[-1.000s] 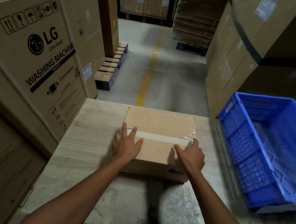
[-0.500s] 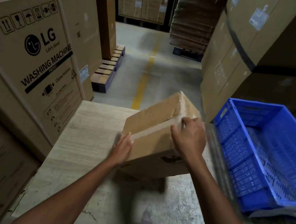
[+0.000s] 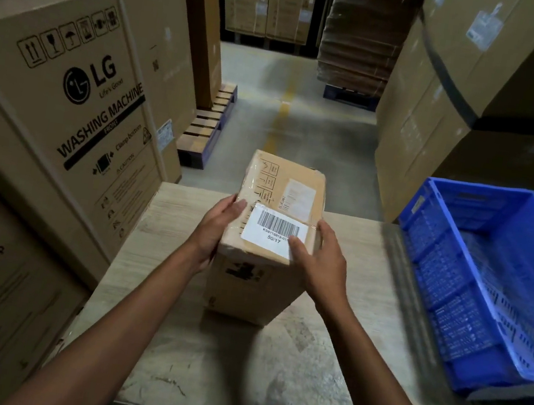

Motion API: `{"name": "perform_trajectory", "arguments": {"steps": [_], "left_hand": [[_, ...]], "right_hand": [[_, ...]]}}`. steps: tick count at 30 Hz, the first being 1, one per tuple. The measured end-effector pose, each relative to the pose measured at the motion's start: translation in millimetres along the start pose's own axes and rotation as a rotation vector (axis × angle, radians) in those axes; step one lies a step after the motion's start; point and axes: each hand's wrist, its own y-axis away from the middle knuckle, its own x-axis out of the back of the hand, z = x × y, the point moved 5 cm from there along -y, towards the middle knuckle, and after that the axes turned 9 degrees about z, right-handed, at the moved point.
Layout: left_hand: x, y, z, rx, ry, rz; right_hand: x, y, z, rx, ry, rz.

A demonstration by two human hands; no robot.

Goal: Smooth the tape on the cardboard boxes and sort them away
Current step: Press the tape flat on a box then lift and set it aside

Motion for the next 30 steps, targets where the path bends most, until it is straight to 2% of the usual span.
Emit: {"name": "perform_trajectory", "arguments": {"steps": [1,3,7,9,11,13,14,16,21,27,30], "left_hand": [[-4,3,1,0.017,0.008,-0.012],[-10,2,-3,0.042,0.022,-0.026],[-18,3,-16,0.092,0.025,-0.036],[-23,9,-19,0.04,-0.078,0.006],[-26,18,-13,-0.17,-0.343,0.129],[-32,37,2,-0.557,-0.684,0.245],[-40,48,9,-0.751,-0.786,0.237],[-54,62,4,-0.944,-0.893,0.144],[-59,63,-28,-0.925,-1.173,0.061],[-69,58,-3,-0.97,-1.287,0.051],[-76,37,9,-0.879,-1.316,0.016]], "right_hand": [[-2,1,2,-0.053,-0.11,-0.008],[-1,-1,6,-0.095,-0.163,0.038],[13,-11,17,-0.028,-0.07,0.097],[18,-10,26,0.033,0.019,0.093],[24,-4,30,0.149,0.138,0.127],[30,5,28,0.365,0.246,0.208],[32,10,25,0.477,0.278,0.23],[32,17,24,0.618,0.311,0.209],[21,23,31,0.657,0.464,0.089],[32,7,10,0.755,0.639,0.075],[27,-13,6,0.711,0.687,-0.003]]}}
